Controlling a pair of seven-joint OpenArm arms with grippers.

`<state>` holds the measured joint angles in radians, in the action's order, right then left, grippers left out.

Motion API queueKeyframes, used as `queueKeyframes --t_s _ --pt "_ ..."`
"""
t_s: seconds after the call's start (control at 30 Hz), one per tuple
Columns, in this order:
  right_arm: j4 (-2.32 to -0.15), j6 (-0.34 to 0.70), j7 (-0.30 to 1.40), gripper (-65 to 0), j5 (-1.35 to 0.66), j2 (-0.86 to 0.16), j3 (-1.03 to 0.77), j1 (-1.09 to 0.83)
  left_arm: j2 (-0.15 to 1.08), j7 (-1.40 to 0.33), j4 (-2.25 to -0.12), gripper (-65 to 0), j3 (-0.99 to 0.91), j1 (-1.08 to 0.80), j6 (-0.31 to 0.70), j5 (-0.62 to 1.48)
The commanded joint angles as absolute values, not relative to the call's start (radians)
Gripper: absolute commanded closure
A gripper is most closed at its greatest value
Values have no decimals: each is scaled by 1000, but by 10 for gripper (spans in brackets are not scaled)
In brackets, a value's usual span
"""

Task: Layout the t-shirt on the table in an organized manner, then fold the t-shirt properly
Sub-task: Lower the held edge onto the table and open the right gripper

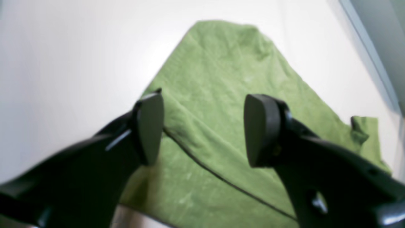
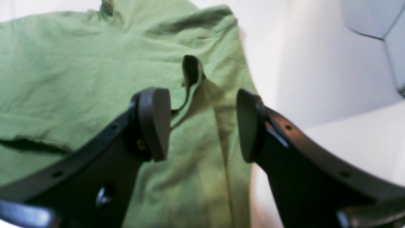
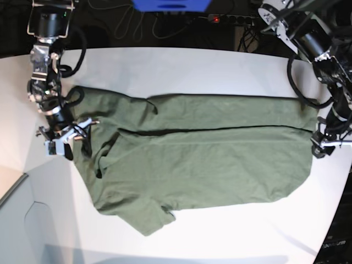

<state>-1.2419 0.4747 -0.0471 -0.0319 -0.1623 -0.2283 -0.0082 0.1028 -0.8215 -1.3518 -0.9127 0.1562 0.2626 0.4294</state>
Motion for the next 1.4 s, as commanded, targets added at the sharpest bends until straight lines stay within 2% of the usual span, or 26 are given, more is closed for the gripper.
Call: queueKeyframes --t_s 0.0,0.23,0.4,0.7,0.73,0.8,1.0,1.37 --pt "-1283 475 -76 -334 -44 -171 -236 -13 117 -809 -1377 -389 -915 139 266 435" --pt "-1411 475 -76 -336 -44 -171 -236 -142 117 -733 -1311 -392 -915 22 266 435" --pt "-1434 475 -77 -336 -45 -171 -236 -205 133 -644 -1170 -391 -909 27 266 433" --pt "-1425 475 -76 -336 -44 -177 -254 -262 163 -622 -1038 -387 -909 70 266 433" --pt "-1419 475 -76 -337 -44 -173 -272 -265 163 -622 -1041 -376 -909 70 266 435" --pt "-1408 475 -76 -337 -44 -170 -311 -274 163 -622 -1046 -313 -909 71 266 435" --pt "-1385 475 -76 -337 -45 -170 -323 -325 163 -610 -1043 -11 -911 84 266 435" --pt "-1357 475 -74 -337 -45 -148 -314 -352 163 -610 -1046 0 -912 85 266 435"
